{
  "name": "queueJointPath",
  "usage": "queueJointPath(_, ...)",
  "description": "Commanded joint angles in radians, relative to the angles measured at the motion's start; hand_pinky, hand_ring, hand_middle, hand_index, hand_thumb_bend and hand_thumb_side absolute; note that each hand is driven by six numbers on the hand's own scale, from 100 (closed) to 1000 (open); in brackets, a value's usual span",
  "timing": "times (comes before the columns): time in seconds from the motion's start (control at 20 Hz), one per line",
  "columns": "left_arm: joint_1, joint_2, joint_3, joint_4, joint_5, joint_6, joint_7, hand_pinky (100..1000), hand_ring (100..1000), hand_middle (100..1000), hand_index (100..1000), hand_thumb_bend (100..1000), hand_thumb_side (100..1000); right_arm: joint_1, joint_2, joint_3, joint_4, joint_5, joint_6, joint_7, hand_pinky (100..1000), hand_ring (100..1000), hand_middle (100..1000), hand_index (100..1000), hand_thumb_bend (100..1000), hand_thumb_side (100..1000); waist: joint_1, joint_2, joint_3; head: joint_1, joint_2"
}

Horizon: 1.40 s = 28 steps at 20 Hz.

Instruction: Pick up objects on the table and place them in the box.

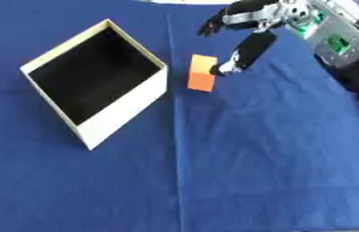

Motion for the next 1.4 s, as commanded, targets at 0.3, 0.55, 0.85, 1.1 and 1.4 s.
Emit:
queueJointPath(0.3, -0.018, 0.010, 0.004, -0.019, -0.001, 0.001, -0.007, 405, 523, 591, 689, 100, 635, -0.034, 0.016, -0.065, 0.101, 0.085, -0.023, -0.047, 933, 952, 890, 986, 332, 531, 0.001, 0.001, 0.010, -0.005, -0.029)
queueJointPath(0.55, -0.021, 0.007, 0.004, -0.019, -0.002, 0.002, -0.009, 404, 522, 591, 689, 100, 638, -0.037, 0.032, -0.071, 0.128, 0.073, -0.041, -0.037, 928, 948, 882, 985, 294, 570, -0.001, 0.016, 0.015, -0.007, -0.037)
queueJointPath(0.85, -0.023, 0.005, 0.003, -0.019, -0.002, 0.005, -0.011, 404, 522, 591, 689, 100, 641, -0.036, 0.038, -0.071, 0.127, 0.052, -0.016, -0.018, 921, 940, 873, 983, 264, 596, -0.005, 0.027, 0.019, -0.007, -0.038)
queueJointPath(1.1, -0.021, 0.008, 0.005, -0.019, -0.005, 0.006, -0.012, 404, 522, 591, 690, 100, 642, -0.038, 0.007, -0.071, 0.073, 0.037, -0.006, -0.017, 920, 940, 868, 983, 248, 605, -0.008, 0.027, 0.019, 0.000, -0.033)
queueJointPath(1.4, -0.019, 0.010, 0.006, -0.019, -0.007, 0.006, -0.014, 406, 524, 592, 690, 100, 642, -0.050, -0.035, -0.063, -0.022, -0.011, -0.004, -0.001, 917, 934, 862, 982, 206, 622, -0.010, 0.018, 0.011, 0.005, -0.026)
